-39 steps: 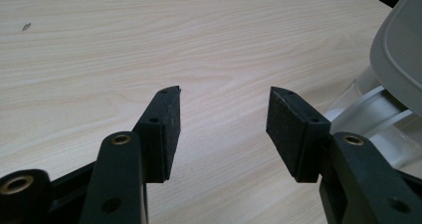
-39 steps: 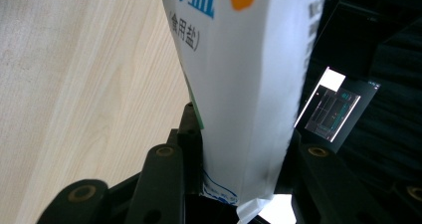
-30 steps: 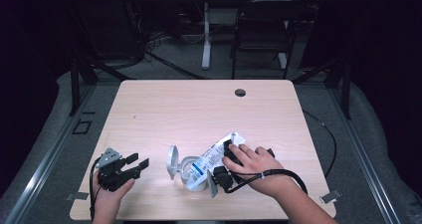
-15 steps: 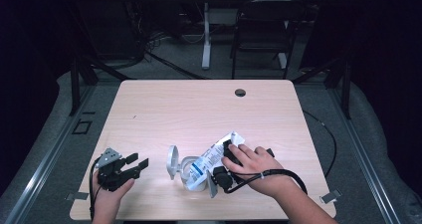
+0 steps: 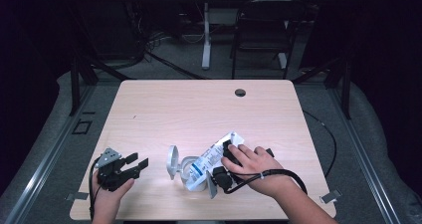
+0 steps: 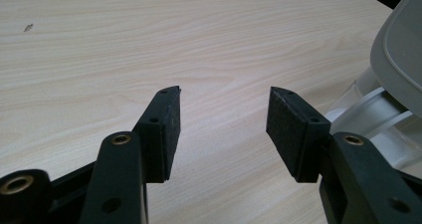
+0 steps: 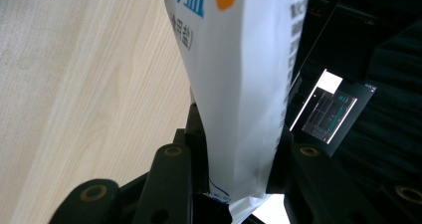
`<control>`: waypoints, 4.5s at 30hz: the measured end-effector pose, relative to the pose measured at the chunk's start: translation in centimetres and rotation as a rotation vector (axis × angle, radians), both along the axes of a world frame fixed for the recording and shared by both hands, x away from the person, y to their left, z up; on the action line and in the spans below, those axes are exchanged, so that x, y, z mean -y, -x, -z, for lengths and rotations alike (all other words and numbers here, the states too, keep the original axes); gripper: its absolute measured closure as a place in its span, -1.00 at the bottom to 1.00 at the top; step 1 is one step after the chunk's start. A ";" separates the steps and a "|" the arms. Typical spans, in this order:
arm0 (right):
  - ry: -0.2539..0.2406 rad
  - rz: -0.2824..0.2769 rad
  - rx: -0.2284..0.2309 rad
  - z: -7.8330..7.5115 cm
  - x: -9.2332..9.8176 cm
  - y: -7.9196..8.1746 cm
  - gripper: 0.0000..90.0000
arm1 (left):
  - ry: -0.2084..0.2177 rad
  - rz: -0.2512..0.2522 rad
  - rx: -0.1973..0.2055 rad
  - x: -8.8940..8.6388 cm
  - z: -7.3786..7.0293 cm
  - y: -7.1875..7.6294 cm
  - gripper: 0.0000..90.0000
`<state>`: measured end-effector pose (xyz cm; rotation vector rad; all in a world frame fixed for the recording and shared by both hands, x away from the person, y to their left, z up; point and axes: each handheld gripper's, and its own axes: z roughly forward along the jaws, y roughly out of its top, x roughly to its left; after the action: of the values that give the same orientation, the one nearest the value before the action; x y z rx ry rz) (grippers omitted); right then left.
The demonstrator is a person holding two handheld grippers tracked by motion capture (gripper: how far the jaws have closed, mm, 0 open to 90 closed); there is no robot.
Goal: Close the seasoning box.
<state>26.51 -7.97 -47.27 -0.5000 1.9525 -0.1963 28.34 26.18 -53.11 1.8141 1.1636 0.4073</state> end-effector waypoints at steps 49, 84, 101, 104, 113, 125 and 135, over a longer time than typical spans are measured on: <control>0.007 -0.005 0.010 -0.5 -0.1 0.1 0.68 | 0.004 -0.002 0.005 0.1 0.0 0.0 0.06; 0.001 -0.004 -0.002 -0.5 -0.2 0.3 0.83 | 0.001 -0.002 0.005 0.0 -0.1 0.0 0.06; 0.011 -0.010 -0.001 -0.7 -0.5 0.5 0.88 | 0.003 -0.003 0.003 0.0 -0.1 0.1 0.06; 0.015 -0.011 0.004 -0.7 -0.5 0.6 0.88 | 0.002 -0.003 0.004 0.0 -0.1 0.0 0.06; 0.021 -0.018 0.003 -0.8 -0.5 0.6 0.88 | 0.003 -0.004 0.003 0.0 -0.1 0.1 0.06; 0.032 -0.031 0.014 -0.8 -0.5 0.6 0.88 | 0.003 -0.003 0.003 0.0 0.0 0.0 0.06; 0.053 -0.031 0.025 -1.0 -0.5 0.7 0.89 | 0.007 -0.007 0.006 0.0 0.0 0.0 0.06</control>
<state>25.80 -7.42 -46.31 -0.5594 1.9180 -0.2338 28.32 26.15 -53.14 1.8021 1.1659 0.4114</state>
